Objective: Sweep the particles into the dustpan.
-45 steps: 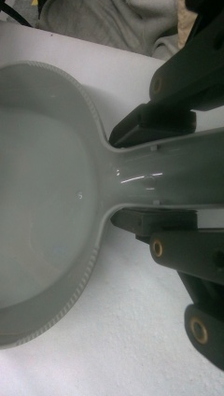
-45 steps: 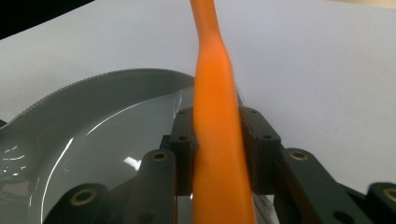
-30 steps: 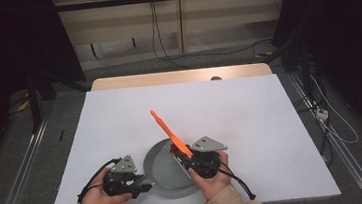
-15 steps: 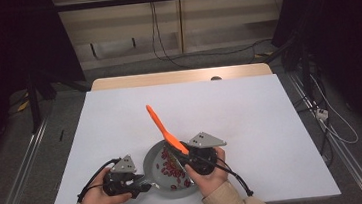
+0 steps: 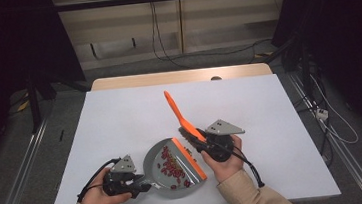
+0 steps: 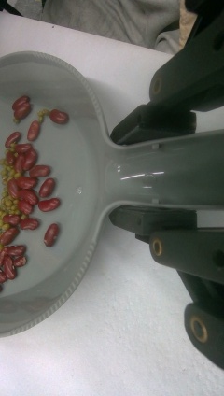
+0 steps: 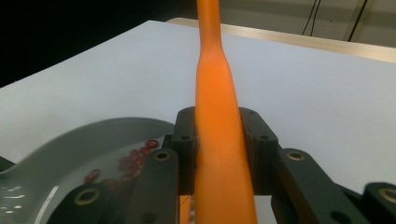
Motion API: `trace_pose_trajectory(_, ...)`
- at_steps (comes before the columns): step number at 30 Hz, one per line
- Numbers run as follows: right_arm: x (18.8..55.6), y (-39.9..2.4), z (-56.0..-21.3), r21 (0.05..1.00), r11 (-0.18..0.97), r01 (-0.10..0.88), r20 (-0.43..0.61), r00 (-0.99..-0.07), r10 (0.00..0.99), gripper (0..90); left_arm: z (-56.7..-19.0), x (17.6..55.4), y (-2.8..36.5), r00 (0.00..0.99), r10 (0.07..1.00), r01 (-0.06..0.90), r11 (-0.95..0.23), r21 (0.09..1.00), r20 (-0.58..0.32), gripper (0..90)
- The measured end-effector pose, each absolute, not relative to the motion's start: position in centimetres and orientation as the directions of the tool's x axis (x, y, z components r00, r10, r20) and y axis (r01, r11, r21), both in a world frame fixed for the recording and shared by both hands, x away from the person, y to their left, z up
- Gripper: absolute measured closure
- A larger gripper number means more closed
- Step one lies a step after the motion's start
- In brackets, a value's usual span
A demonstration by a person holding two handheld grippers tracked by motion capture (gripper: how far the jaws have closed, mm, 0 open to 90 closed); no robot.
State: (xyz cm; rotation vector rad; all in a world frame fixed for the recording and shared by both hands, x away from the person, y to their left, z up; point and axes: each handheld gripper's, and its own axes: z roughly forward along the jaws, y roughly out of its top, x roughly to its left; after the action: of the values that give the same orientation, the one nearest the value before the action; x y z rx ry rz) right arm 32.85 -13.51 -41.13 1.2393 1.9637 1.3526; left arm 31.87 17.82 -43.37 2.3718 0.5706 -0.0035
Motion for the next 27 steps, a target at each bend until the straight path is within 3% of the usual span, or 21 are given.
trace_pose_trajectory(8, 33.6, -15.2, -43.5, 0.887, 0.151, 0.436, 0.067, -0.446, 0.893, 71.0, -43.0, 32.0, 18.4, 0.901, 0.407, 0.408, -0.673, 0.618, -0.151, 62.7)
trace_pose_trajectory(14, 32.4, -13.6, -44.1, 0.888, 0.193, 0.417, 0.039, -0.487, 0.872, 70.6, -42.7, 31.9, 18.5, 0.899, 0.41, 0.411, -0.67, 0.618, -0.154, 62.7)
trace_pose_trajectory(27, 31.1, -9.9, -43.8, 0.888, 0.108, 0.447, 0.154, -0.51, 0.846, 70.4, -43.0, 32.0, 18.4, 0.896, 0.415, 0.421, -0.675, 0.605, -0.161, 62.7)
